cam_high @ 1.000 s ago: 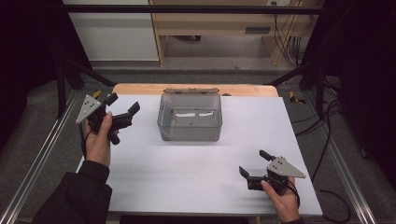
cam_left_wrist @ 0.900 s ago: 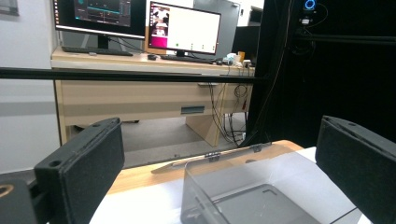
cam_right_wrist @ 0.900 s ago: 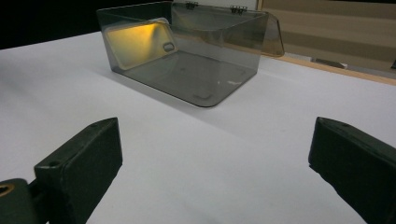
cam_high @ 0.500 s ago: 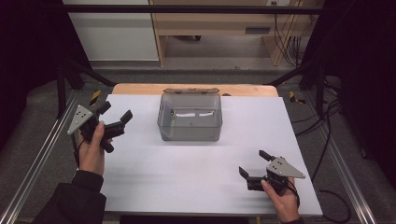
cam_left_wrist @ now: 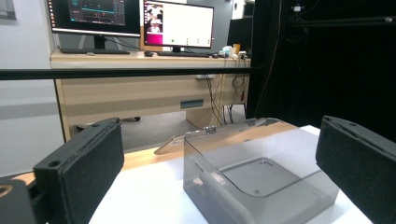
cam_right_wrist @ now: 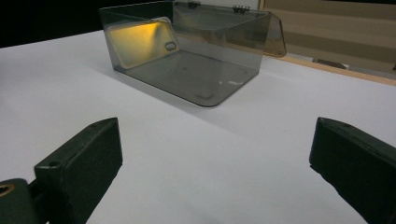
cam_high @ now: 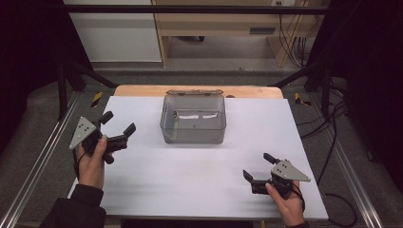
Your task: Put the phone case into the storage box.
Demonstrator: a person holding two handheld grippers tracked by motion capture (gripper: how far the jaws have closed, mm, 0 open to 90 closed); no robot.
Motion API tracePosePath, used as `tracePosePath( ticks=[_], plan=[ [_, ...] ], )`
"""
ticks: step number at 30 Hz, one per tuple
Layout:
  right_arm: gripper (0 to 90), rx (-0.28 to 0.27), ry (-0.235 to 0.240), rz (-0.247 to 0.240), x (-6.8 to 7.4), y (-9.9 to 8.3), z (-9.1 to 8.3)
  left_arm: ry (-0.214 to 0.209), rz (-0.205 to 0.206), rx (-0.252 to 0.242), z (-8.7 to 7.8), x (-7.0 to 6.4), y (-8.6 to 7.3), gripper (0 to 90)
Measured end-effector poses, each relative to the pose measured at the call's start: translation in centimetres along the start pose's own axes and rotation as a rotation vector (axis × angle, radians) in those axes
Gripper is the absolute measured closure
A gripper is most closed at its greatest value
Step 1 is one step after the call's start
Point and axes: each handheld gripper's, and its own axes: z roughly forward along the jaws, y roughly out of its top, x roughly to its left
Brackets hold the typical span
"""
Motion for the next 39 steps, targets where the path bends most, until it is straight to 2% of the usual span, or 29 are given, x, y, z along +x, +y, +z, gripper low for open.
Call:
tracePosePath(
  ticks=[19, 29, 39],
  plan=[
    [2.8, -0.003, -0.002, -0.014, 0.1, 0.0, 0.0, 0.010, -0.016, 0.014, -1.7, -0.1, -2.5, 0.7],
    [3.6, -0.017, -0.002, -0.028, 0.1, 0.0, 0.0, 0.009, 0.025, 0.032, -2.6, -0.6, -3.7, 0.7],
    [4.1, -0.037, -0.006, -0.044, 0.0, 0.0, 0.1, 0.017, -0.003, 0.032, -3.7, -1.0, -5.2, 0.7]
  ],
)
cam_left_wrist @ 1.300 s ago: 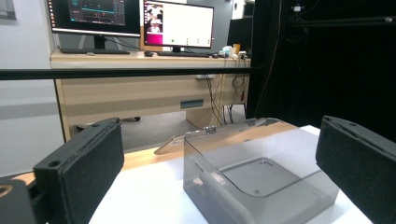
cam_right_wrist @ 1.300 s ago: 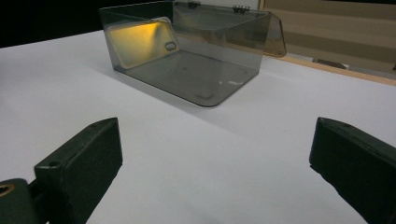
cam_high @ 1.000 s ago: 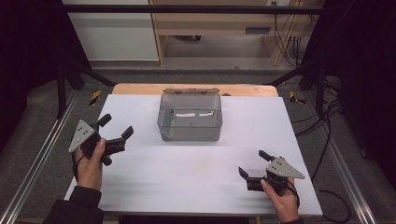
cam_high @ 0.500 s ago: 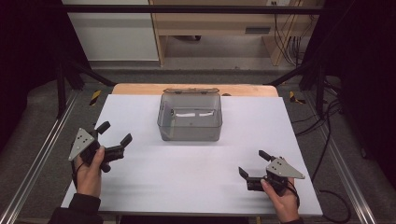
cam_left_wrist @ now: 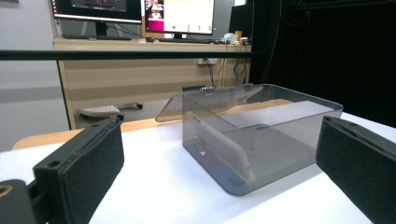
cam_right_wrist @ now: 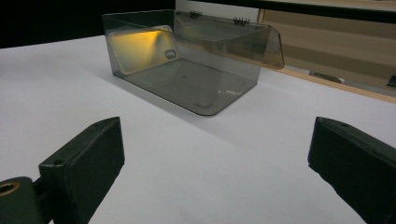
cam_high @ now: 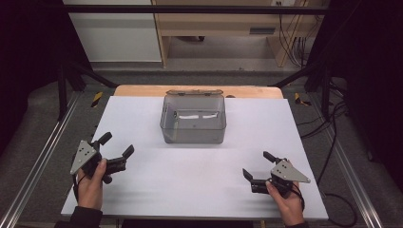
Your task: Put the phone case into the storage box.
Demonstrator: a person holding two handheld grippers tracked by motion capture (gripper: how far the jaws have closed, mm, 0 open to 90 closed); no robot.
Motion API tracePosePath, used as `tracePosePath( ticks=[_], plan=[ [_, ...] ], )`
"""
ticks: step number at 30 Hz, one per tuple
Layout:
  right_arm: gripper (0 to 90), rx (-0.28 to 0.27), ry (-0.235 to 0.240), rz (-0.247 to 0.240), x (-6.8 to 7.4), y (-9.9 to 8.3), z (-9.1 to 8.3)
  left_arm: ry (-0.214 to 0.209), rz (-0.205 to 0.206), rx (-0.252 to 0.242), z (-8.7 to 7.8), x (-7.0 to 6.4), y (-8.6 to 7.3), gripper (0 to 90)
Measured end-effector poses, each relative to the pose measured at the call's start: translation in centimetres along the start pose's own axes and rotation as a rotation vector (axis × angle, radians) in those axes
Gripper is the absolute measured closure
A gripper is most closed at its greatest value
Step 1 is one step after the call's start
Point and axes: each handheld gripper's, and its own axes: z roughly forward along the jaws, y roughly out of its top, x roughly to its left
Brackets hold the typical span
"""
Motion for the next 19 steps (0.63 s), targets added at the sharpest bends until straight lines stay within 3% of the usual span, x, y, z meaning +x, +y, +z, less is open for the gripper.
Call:
tracePosePath(
  ticks=[6, 13, 17, 19],
  plan=[
    [4.1, -0.011, -0.010, -0.002, -0.2, 0.0, 0.0, 0.002, -0.003, -0.003, -0.6, -0.5, -1.0, 0.7],
    [4.3, -0.034, -0.027, 0.011, -0.5, -0.1, 0.1, -0.026, 0.038, -0.016, -1.5, -1.3, -1.7, 0.8],
    [4.4, -0.026, -0.056, 0.028, -0.8, -0.3, 0.4, -0.034, -0.002, -0.041, -1.7, -1.7, -2.0, 0.9],
    [4.4, -0.017, -0.074, 0.028, -1.0, -0.4, 0.7, -0.033, 0.004, -0.058, -1.6, -1.9, -1.7, 0.9]
  ],
)
